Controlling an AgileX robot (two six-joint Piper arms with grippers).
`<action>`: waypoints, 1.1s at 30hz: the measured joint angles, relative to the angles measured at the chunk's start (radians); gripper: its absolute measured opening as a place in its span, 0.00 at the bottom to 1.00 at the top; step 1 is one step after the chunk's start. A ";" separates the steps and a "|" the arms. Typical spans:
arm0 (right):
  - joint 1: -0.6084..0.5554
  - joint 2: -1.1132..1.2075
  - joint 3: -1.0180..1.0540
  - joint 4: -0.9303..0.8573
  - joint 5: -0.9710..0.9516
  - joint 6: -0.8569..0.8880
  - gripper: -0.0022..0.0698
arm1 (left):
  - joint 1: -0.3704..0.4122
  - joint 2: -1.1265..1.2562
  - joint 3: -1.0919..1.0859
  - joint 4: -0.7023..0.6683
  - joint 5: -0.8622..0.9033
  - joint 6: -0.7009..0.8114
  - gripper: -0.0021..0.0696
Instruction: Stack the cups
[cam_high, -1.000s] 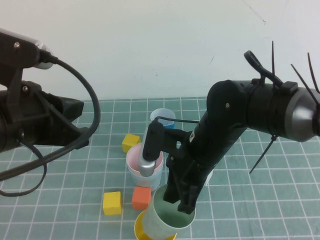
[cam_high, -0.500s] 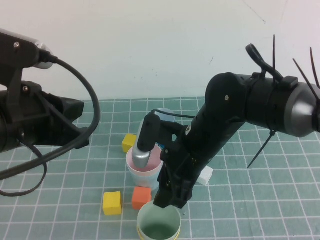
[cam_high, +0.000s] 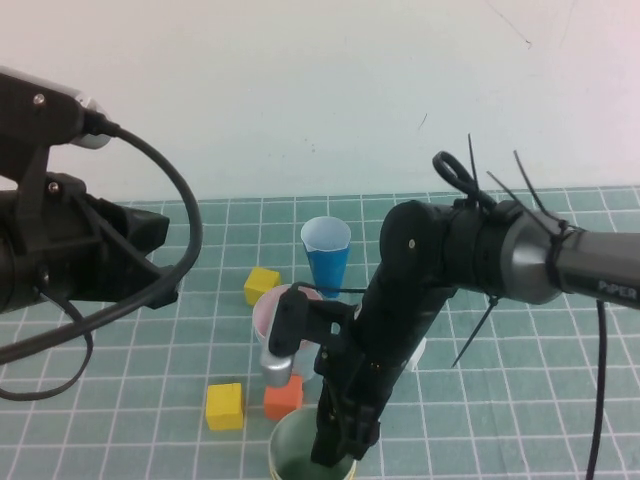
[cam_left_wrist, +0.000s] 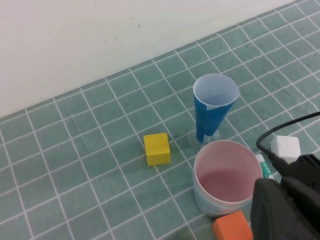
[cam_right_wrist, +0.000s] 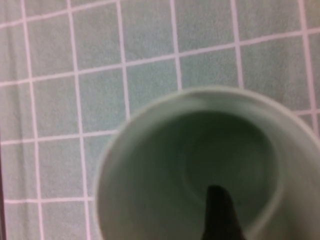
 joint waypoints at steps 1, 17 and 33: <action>0.001 0.010 0.000 0.004 0.000 -0.007 0.58 | 0.000 0.000 0.000 0.000 0.002 0.000 0.03; 0.001 0.007 -0.378 -0.028 0.226 0.056 0.10 | 0.000 0.000 0.000 0.048 -0.034 0.009 0.03; 0.000 0.133 -0.707 -0.425 0.229 0.234 0.10 | 0.000 0.000 0.000 0.116 0.002 -0.043 0.03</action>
